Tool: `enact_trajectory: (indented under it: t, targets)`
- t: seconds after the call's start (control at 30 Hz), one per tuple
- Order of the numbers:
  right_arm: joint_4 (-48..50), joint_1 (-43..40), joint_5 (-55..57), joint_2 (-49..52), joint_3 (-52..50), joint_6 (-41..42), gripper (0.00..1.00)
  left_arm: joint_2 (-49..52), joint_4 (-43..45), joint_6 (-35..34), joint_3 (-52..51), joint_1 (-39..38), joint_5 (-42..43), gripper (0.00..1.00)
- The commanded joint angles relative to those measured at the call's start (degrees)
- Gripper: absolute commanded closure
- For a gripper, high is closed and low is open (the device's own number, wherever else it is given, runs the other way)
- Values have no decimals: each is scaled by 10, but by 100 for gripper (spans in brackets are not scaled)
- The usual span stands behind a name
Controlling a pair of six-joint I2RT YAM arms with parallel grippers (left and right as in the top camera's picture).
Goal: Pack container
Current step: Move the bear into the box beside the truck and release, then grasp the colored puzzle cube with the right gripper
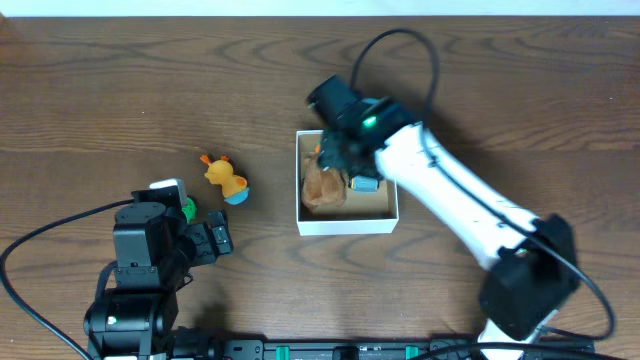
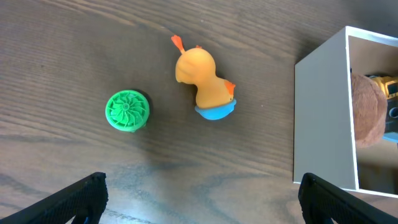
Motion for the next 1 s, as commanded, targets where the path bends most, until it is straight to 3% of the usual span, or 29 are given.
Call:
enact_trajectory:
  t: [0.0, 0.1, 0.27, 0.4, 0.73, 0.97]
  targets:
    - [-28, -98, 64, -111, 40, -35, 9, 2, -1, -3, 13, 1, 8, 2]
    - [-82, -197, 58, -170, 40, -31, 1, 2, -1, -3, 13, 2, 8, 2]
    - [-177, -378, 25, -211, 25, -10, 1, 2, -1, -3, 13, 2, 8, 2]
    - [-187, -483, 10, -207, -32, -61, 1, 2, -1, -3, 13, 1, 8, 2]
    - [-4, -557, -41, -205, -304, -152, 1, 2, -1, -3, 13, 1, 8, 2]
    - [83, -557, -39, -205, -410, -154, 1, 2, -1, -3, 13, 1, 8, 2]
